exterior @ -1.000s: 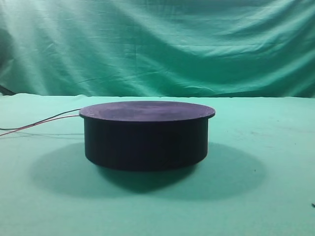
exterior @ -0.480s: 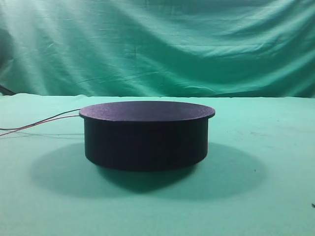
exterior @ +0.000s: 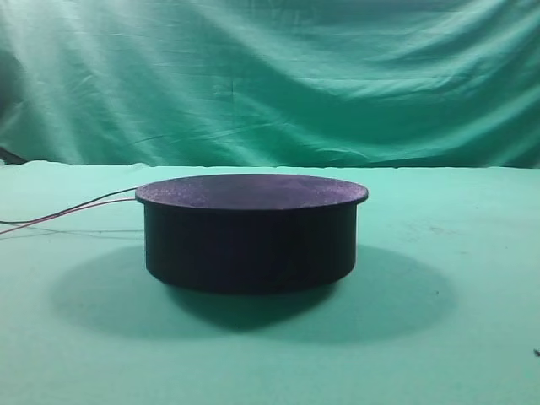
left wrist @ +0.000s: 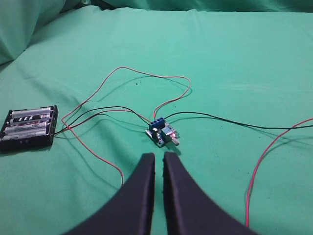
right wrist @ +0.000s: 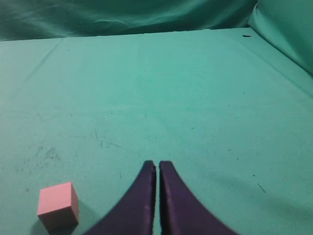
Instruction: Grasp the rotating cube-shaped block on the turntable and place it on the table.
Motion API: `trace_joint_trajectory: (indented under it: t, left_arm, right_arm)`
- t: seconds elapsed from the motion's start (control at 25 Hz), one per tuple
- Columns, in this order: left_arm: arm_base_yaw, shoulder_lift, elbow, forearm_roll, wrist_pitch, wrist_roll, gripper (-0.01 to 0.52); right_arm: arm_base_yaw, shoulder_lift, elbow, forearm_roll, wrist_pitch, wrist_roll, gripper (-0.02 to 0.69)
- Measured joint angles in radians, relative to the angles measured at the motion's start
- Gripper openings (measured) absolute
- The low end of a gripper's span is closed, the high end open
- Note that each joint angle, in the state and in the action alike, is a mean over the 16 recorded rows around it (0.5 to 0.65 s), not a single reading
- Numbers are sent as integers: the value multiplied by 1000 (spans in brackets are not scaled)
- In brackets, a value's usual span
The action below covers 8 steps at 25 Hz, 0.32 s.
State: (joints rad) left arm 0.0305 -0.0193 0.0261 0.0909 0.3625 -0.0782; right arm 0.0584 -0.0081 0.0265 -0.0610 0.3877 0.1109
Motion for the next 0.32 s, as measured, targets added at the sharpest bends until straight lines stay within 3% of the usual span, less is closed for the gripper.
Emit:
trace_joint_trajectory:
  t: [0.32]
  left_arm:
    - [0,0,0,0,0,0,0]
  right_arm:
    - [0,0,1,1,-9,-1,0]
